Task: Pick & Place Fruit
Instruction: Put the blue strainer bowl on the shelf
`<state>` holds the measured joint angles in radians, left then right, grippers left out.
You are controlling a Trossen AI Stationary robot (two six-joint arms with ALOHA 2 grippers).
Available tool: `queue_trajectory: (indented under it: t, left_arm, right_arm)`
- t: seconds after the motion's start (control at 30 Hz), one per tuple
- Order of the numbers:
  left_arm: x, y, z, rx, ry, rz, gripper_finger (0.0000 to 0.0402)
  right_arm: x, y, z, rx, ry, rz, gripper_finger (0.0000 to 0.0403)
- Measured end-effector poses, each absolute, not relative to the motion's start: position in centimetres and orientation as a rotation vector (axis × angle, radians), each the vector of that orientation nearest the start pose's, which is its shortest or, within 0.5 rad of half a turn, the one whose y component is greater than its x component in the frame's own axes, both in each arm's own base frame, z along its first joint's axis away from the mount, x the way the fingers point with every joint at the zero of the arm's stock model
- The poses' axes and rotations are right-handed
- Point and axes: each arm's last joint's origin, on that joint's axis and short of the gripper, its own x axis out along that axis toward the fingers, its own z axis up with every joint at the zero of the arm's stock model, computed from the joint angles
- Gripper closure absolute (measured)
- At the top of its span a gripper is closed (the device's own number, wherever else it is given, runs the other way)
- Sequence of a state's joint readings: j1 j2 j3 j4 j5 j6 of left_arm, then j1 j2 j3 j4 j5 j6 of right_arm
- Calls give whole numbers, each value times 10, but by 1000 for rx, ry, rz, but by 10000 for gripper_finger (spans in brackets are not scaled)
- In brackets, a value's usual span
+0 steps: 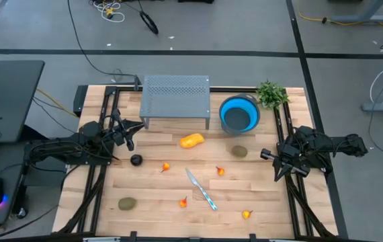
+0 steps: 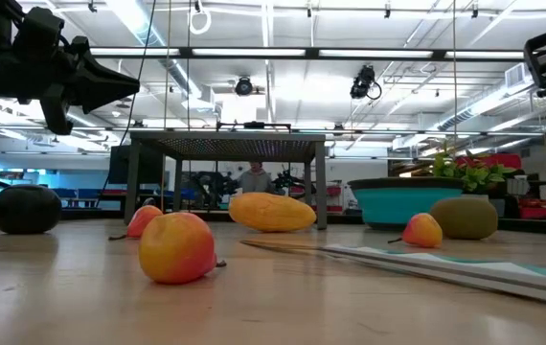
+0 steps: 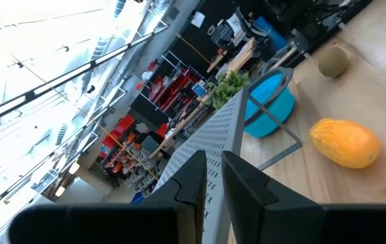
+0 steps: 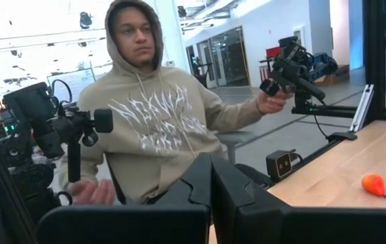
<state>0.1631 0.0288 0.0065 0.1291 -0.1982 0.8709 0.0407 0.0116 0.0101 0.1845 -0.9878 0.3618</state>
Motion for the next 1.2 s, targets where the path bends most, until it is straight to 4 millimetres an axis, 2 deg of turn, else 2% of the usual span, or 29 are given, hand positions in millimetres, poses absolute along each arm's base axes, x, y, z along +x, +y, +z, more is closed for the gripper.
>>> queue_trajectory:
  t: [0.23, 0.57, 0.73, 1.07, 1.2]
  left_arm:
    - [96, 22, 176, 857, 55, 384, 345]
    - [97, 19, 176, 866, 12, 298, 345]
    - [97, 18, 178, 868, -10, 281, 345]
    - [96, 20, 178, 862, 7, 339, 345]
    - [96, 20, 178, 863, 10, 338, 345]
  right_arm:
    - [82, 28, 181, 242, 18, 1042, 402]
    - [82, 28, 181, 241, 17, 1043, 402]
    - [84, 27, 182, 257, 8, 991, 402]
    - [84, 26, 184, 252, -15, 964, 402]
    - [85, 25, 187, 245, -65, 900, 402]
